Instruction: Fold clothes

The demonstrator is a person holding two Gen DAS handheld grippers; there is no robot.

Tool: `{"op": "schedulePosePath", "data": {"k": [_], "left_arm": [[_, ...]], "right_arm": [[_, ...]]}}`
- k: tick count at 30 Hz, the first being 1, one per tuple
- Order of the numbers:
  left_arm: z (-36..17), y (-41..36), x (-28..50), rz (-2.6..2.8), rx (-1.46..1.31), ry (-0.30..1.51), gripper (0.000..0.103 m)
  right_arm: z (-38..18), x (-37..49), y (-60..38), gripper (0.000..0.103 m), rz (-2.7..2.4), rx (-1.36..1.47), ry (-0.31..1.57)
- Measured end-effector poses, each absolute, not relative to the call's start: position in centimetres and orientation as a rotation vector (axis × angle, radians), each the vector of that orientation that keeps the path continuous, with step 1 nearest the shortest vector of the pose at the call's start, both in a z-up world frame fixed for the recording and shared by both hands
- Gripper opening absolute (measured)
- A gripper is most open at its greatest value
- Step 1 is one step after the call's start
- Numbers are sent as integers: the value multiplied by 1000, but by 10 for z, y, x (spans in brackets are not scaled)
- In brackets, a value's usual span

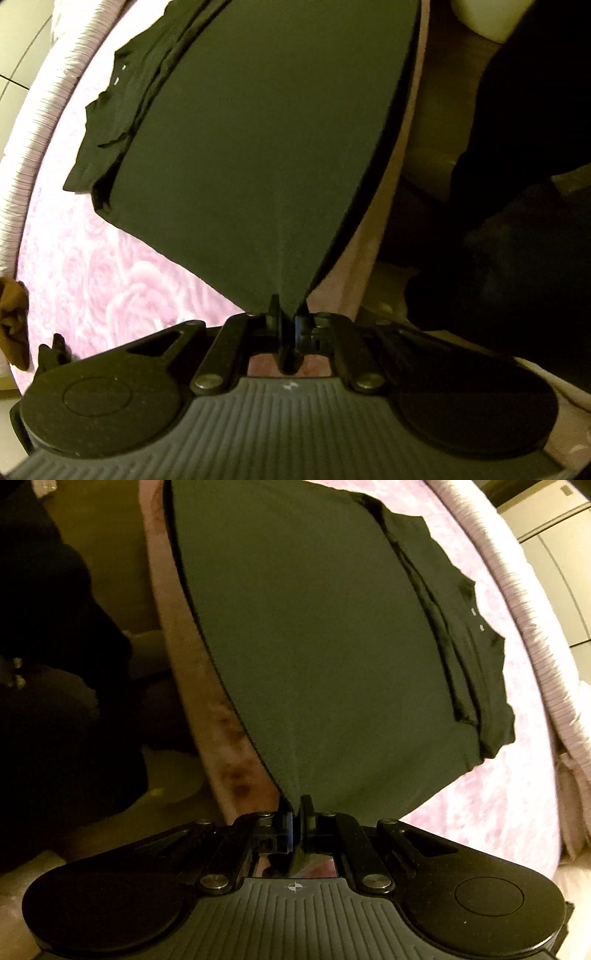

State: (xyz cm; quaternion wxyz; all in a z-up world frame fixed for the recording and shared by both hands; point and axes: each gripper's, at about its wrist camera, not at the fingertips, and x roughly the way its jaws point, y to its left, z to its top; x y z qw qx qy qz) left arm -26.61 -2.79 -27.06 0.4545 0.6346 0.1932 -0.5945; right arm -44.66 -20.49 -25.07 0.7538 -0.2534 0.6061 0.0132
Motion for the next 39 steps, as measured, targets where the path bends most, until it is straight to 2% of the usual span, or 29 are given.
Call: {"op": "schedulePosePath", "data": {"k": [6,13,16,20,29,39], "left_arm": [[-221,-78,-224,-1356,1499,488,4],[-171,-176,-160,-1309,1364,491,4],[-170,-219,-124,-1325,1307,535,4],[-188,-271,-78,-1357,1271,607,4],[-229,-389,25,-1426,1184,769,4],[-289,-440,64,-1393,1186,880,5]], "right_arm": [[-211,-438,-229,2,139,-497,1297],[-131,-369,-352,2,250,-402,1264],[-112,-325,-406,2,220,-428,1254],[-125,-263,-454,2,196,-484,1294],[-188,-170,-542,2,97,-335,1396],[-236,-130,-615,2,130,-202,1406]]}}
